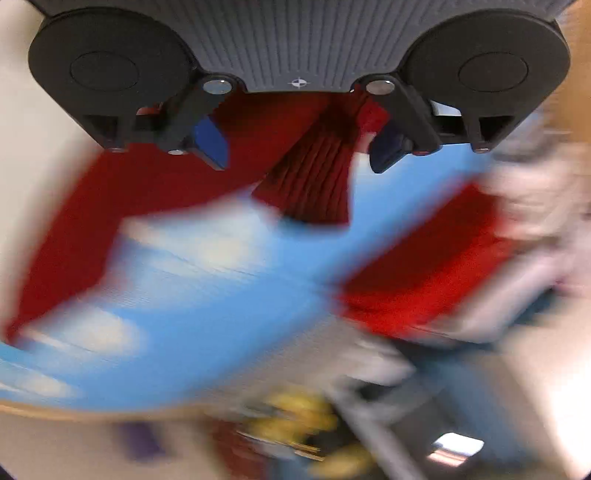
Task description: Fold small clothes
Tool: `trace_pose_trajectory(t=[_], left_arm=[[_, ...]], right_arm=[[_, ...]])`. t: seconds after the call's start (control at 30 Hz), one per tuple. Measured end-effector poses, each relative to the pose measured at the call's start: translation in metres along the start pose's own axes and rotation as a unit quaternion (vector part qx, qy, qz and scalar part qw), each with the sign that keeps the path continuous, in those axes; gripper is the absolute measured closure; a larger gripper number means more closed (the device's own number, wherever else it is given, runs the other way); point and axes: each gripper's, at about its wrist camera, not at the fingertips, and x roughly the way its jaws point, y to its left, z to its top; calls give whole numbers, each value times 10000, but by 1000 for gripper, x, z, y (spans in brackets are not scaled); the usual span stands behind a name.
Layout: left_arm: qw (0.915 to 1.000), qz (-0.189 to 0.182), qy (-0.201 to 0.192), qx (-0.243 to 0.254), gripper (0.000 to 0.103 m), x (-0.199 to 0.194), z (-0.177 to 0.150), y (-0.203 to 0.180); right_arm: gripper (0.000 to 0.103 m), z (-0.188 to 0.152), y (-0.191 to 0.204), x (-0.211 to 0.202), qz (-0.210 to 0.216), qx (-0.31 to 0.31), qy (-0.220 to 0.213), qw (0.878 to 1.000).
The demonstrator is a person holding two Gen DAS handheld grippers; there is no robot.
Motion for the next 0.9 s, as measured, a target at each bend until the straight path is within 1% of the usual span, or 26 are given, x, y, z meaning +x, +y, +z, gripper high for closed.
trace_pose_trajectory(t=[0.03, 0.07, 0.13, 0.17, 0.2, 0.23, 0.27, 0.37, 0.47, 0.5, 0.53, 0.57, 0.6, 0.63, 0.67, 0.7, 0.73, 0.77, 0.83, 0.9], left_arm=[[10000, -21, -6, 25, 13, 0, -1, -3], [10000, -46, -29, 51, 13, 0, -2, -6], [9998, -87, -127, 130, 13, -1, -2, -13], [9997, -108, -184, 152, 13, -3, -2, -16], [9995, -141, -243, 160, 13, -4, -2, -19], [9993, -182, -296, 162, 13, -5, -1, -24], [9990, -230, -345, 151, 13, -5, -1, -29], [9977, -453, -469, 166, 12, -5, 1, -44], [9959, -690, -565, 157, 10, 2, 7, -58], [9960, -726, -511, 94, 10, 8, 10, -61], [9962, -758, -429, 14, 10, 15, 13, -65], [9962, -786, -366, -45, 10, 21, 15, -68], [9962, -806, -316, -86, 10, 27, 17, -71], [9964, -795, -283, -97, 10, 34, 19, -75], [9971, -717, -245, -106, 10, 41, 21, -80], [9981, -583, -189, -85, 4, 48, 23, -83], [9993, -331, -146, -49, 0, 55, 23, -88], [9996, -229, -173, -29, 0, 58, 24, -89], [9997, -142, -207, 62, 0, 56, 25, -89], [9990, 12, -366, 274, 0, 51, 25, -86]], right_arm=[[22, -5, -26, 2, -412, 115, 75, 9991], [22, -8, -45, 1, -500, 323, 85, 9982], [22, -8, -73, -4, -481, 824, 132, 9953], [22, -3, -79, -5, -418, 963, 200, 9943], [22, -1, -80, -9, -292, 1015, 143, 9943], [22, -2, -76, -14, -143, 980, 18, 9951], [21, -4, -70, -13, -77, 860, -10, 9963], [21, -7, -50, -1, 31, 468, 70, 9989], [23, -17, -31, 13, 6, 325, 287, 9991], [26, -21, -25, 16, -15, 263, 384, 9989], [36, -25, -20, 22, -72, 133, 494, 9987], [44, -26, -16, 28, -117, -38, 611, 9981], [57, -27, -10, 33, -209, -221, 695, 9971], [64, -31, -5, 37, -386, -484, 711, 9955], [65, -37, -2, 33, -502, -649, 730, 9940], [66, -39, -2, 37, -608, -746, 781, 9923], [67, -41, -4, 39, -687, -811, 793, 9912], [69, -42, -4, 40, -713, -873, 720, 9910], [69, -44, -3, 41, -762, -1036, 624, 9897], [67, -39, -4, 36, -759, -870, 553, 9918]])
